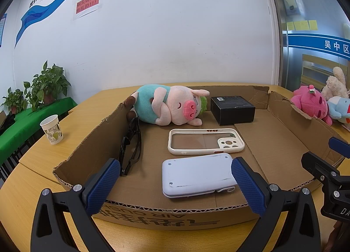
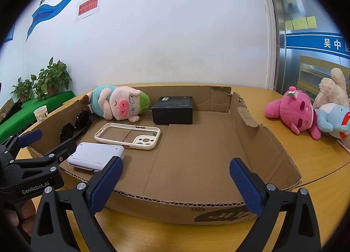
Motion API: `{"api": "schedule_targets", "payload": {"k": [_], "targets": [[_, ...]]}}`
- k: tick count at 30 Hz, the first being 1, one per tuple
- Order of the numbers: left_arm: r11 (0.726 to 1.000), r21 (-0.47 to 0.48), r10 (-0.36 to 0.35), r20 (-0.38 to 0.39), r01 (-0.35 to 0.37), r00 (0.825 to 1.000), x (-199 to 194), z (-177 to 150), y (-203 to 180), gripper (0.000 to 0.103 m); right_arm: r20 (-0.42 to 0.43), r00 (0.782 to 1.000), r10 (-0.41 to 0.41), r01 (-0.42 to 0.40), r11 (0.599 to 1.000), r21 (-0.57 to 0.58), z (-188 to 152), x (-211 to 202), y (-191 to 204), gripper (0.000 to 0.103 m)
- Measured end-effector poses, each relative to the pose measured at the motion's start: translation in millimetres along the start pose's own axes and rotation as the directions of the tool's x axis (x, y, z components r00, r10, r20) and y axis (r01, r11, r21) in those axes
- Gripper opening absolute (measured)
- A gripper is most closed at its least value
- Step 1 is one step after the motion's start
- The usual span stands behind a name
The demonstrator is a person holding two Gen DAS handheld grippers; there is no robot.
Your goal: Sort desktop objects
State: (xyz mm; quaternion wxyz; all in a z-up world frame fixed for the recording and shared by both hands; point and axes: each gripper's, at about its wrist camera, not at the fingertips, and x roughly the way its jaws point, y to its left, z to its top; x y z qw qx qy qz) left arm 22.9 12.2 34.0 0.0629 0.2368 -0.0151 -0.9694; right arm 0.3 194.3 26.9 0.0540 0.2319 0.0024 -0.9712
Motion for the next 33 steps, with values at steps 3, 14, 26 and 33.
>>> {"api": "schedule_targets", "payload": {"k": [3,14,26,33], "targets": [[1.000,0.000,0.000,0.000,0.000,1.000,-0.2,0.0,-0.1,0.103,0.000,1.000,0.000,0.000,1.000,0.000,-0.1,0.0,0.0,0.098],[1.000,0.000,0.000,-0.001,0.000,1.000,0.0,-0.1,-0.5,0.103,0.000,1.000,-0.001,0.001,1.000,0.000,0.2,-0.1,0.1,0.098],[1.000,-0.003,0.003,-0.002,-0.003,1.000,-0.6,0.1,0.0,0.103,-0.002,1.000,-0.006,0.006,1.000,0.000,1.6,0.8,0.0,0.102],[1.000,-0.003,0.002,-0.001,-0.002,1.000,-0.7,0.6,0.1,0.103,-0.002,1.000,-0.004,0.004,1.000,0.000,1.6,1.3,-0.2,0.102]]}}
